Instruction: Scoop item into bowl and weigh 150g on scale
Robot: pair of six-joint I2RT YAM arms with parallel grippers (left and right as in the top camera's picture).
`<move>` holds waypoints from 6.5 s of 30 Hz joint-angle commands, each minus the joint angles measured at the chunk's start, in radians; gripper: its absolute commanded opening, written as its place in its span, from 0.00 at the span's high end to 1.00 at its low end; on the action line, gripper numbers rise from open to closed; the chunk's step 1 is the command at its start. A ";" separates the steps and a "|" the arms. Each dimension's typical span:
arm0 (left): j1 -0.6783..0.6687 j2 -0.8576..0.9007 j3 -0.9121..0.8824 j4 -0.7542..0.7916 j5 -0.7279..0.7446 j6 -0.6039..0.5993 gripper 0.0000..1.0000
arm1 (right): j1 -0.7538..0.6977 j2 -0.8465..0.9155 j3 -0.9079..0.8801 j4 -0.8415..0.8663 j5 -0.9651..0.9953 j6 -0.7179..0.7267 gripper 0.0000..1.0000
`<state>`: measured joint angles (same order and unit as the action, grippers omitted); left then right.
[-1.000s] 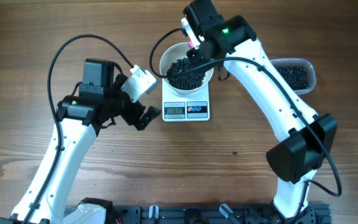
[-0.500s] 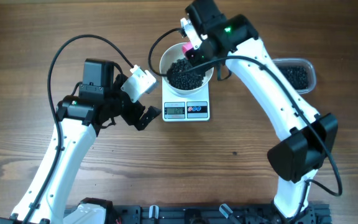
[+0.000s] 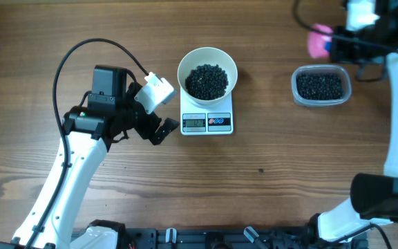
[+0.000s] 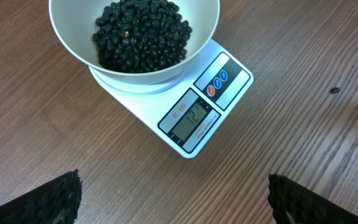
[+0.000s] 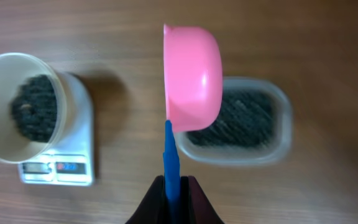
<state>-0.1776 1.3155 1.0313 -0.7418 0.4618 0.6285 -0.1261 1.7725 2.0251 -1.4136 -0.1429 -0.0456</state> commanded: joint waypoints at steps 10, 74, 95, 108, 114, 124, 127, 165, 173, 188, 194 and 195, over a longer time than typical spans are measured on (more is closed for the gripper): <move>-0.004 -0.014 0.001 0.000 0.009 0.019 0.00 | -0.098 0.050 -0.217 0.015 0.038 -0.085 0.96; -0.004 -0.013 0.001 0.000 0.009 0.019 0.00 | -0.489 0.088 -0.486 0.095 -0.678 -0.304 0.96; -0.004 -0.013 0.001 0.002 0.009 0.019 0.00 | -0.138 0.086 -0.296 0.099 -0.832 -0.077 0.96; -0.004 -0.013 0.001 0.000 0.009 0.019 0.00 | 0.247 0.086 -0.237 0.394 -0.691 0.311 0.96; -0.004 -0.013 0.001 0.000 0.009 0.019 0.00 | 0.377 0.086 -0.237 0.427 -0.491 0.380 0.96; -0.004 -0.013 0.001 0.000 0.009 0.019 0.00 | 0.409 0.087 -0.238 0.426 -0.279 0.322 0.96; -0.004 -0.013 0.001 0.000 0.009 0.019 0.00 | 0.434 0.087 -0.238 0.428 -0.227 0.281 0.96; -0.004 -0.013 0.001 0.000 0.009 0.019 0.00 | 0.545 0.087 -0.238 0.480 -0.078 0.111 0.96; -0.004 -0.013 0.001 0.000 0.009 0.019 0.00 | 0.539 0.087 -0.238 0.478 -0.076 0.120 0.96; -0.004 -0.013 0.001 0.000 0.009 0.019 0.00 | 0.499 0.087 -0.238 0.483 -0.178 0.136 0.96; -0.004 -0.013 0.001 0.000 0.009 0.019 0.00 | 0.369 0.087 -0.238 0.486 -0.423 0.153 0.96; -0.004 -0.013 0.001 0.000 0.009 0.019 0.00 | 0.335 0.087 -0.238 0.485 -0.474 0.150 0.96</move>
<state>-0.1776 1.3155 1.0313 -0.7418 0.4618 0.6285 0.2817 1.8462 1.7615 -0.9352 -0.4248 0.0929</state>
